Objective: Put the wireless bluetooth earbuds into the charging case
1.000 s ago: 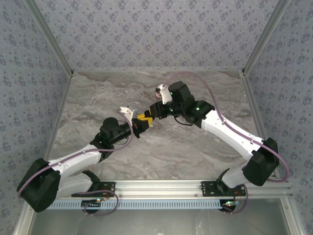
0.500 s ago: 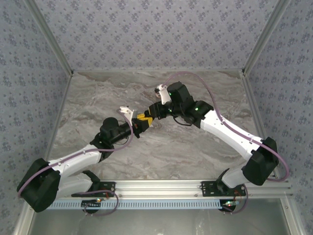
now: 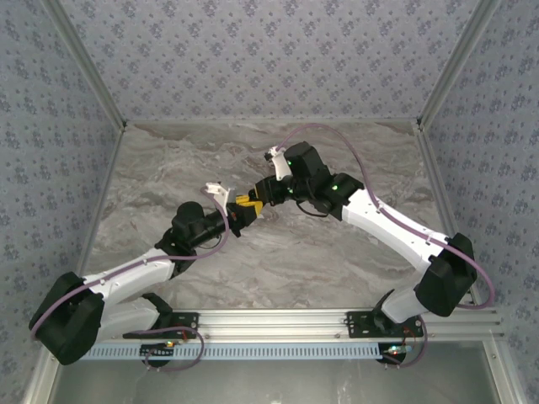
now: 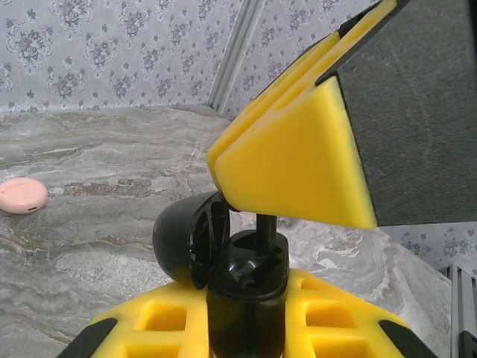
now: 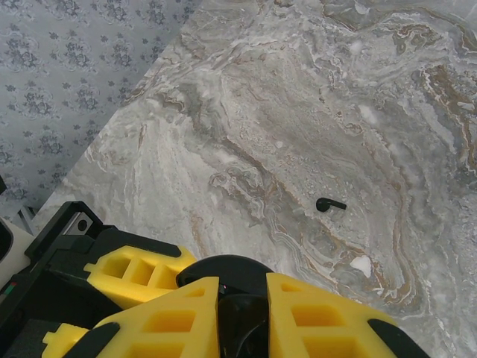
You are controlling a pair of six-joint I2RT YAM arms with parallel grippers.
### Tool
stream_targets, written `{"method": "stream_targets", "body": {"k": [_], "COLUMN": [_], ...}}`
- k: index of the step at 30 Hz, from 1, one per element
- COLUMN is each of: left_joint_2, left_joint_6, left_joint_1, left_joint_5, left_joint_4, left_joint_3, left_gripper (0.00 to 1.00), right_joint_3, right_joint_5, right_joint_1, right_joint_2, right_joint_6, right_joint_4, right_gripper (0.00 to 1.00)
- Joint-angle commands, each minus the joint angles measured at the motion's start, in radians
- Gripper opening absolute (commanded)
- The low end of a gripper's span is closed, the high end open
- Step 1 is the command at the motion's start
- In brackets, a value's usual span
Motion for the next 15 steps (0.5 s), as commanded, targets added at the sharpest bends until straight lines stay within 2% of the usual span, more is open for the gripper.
{"method": "stream_targets", "body": {"k": [1,15], "left_joint_2": [-0.017,-0.033], "left_joint_6": [-0.015,-0.012], "left_joint_1": [-0.007,-0.007], "left_joint_5": [-0.013,-0.052], "left_joint_4": [0.046,0.023], "left_joint_3": [0.034,0.037], "left_gripper": [0.17,0.17], "right_joint_3": [0.026,0.022], "right_joint_5": [0.02,0.056], "right_joint_1": [0.014,0.039], "right_joint_2": [0.008,0.005], "right_joint_6": [0.01,0.013], "right_joint_4": [0.008,-0.011], "right_gripper": [0.2,0.22]}}
